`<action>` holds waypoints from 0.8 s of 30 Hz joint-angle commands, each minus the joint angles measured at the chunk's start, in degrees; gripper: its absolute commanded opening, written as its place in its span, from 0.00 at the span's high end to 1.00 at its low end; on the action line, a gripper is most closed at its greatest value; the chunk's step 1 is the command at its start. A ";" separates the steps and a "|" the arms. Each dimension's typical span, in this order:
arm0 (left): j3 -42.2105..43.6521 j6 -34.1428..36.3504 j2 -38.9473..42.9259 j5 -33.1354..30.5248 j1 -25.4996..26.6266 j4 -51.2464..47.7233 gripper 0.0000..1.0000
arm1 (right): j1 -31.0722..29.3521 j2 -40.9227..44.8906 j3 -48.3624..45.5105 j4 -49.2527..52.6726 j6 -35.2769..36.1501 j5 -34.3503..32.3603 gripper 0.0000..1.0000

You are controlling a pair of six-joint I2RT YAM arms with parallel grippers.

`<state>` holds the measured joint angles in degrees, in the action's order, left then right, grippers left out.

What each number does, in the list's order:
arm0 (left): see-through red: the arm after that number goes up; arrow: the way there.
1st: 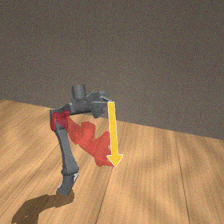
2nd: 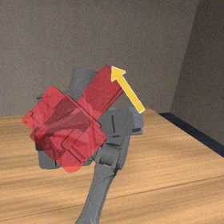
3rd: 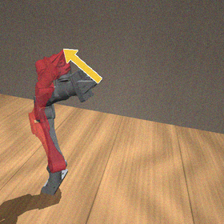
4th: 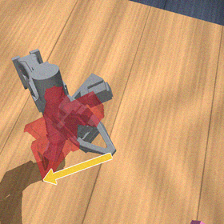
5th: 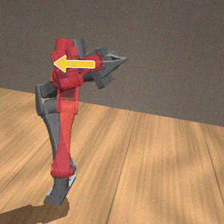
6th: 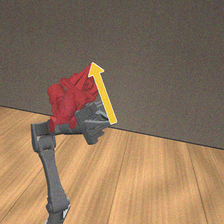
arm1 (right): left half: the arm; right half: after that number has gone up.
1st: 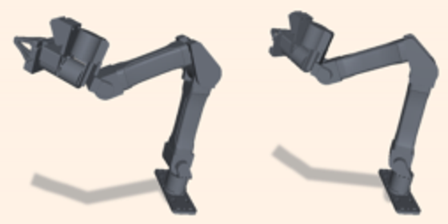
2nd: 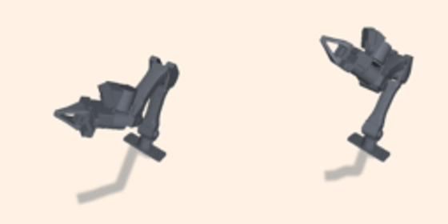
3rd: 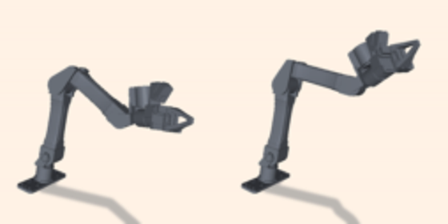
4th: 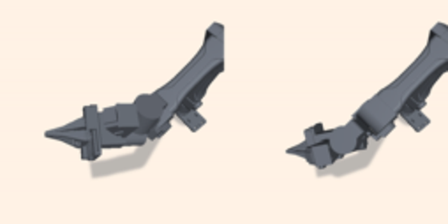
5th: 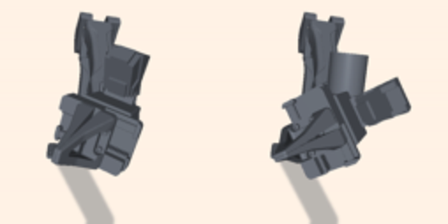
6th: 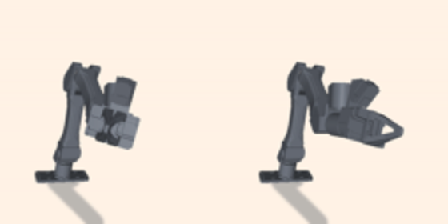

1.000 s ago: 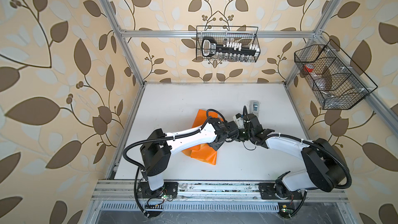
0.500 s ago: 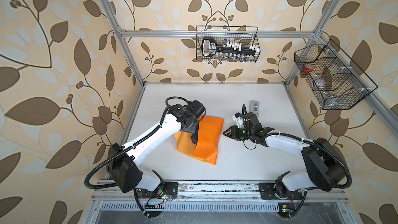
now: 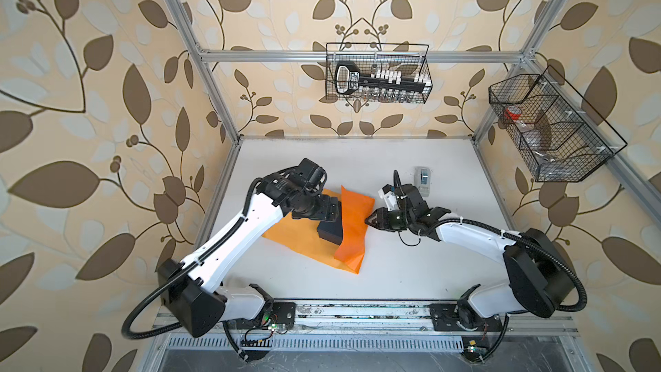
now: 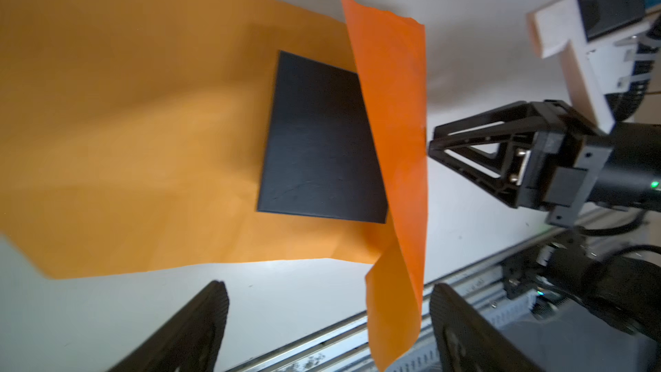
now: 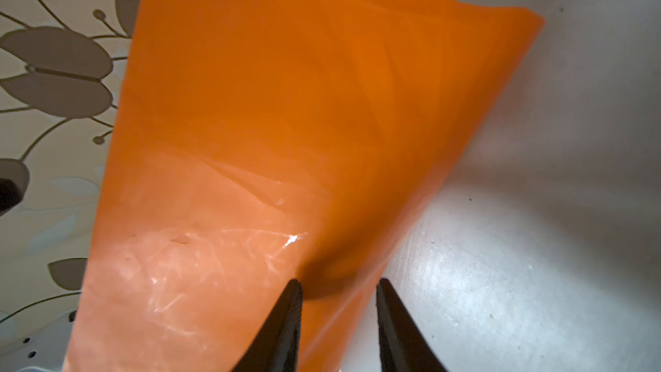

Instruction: Wrap the gift box in paper

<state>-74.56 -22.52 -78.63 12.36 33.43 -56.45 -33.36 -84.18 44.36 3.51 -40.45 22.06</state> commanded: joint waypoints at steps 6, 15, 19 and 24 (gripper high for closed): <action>4.69 -2.94 -3.46 16.35 2.51 9.22 0.11 | -2.23 -0.28 0.99 0.71 -0.83 -2.99 0.64; 1.00 -1.84 -9.84 7.94 6.66 2.94 0.51 | -2.29 0.53 1.08 1.21 -0.57 -3.13 0.65; -2.22 -0.66 -11.92 2.76 5.85 -0.68 0.81 | -2.07 1.97 0.53 1.91 -0.18 -3.52 0.65; -4.69 2.13 -14.84 0.93 3.78 -3.39 1.00 | -1.81 3.71 0.62 3.41 0.66 -3.87 0.65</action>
<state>-76.75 -22.76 -92.47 16.19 38.50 -55.81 -35.35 -82.19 44.36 5.06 -40.77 19.35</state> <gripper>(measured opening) 0.054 0.354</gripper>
